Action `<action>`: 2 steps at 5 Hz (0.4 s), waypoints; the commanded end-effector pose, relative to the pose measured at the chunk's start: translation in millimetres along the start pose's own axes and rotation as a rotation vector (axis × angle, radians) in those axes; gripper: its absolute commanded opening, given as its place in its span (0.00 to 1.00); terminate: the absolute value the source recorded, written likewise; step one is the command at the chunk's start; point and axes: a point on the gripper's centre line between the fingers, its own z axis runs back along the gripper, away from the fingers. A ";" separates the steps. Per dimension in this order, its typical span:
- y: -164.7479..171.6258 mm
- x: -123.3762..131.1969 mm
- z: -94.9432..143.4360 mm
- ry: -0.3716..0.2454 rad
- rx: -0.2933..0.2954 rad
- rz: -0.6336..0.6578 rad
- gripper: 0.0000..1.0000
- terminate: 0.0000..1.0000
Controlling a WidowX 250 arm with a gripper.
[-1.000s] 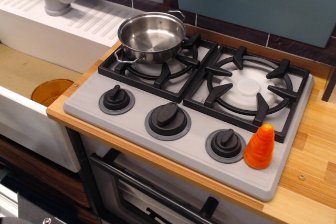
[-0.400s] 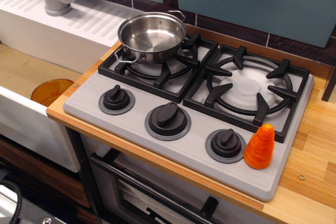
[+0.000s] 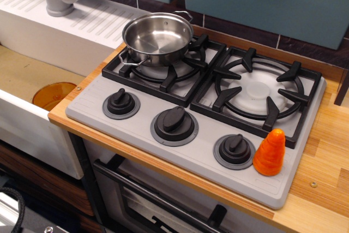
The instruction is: End effector reaching pot or pan
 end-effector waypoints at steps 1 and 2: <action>5.0 -6.8 -22.4 -0.116 0.027 -0.051 1.00 0.00; -0.7 -13.4 -29.4 -0.136 0.025 -0.042 1.00 0.00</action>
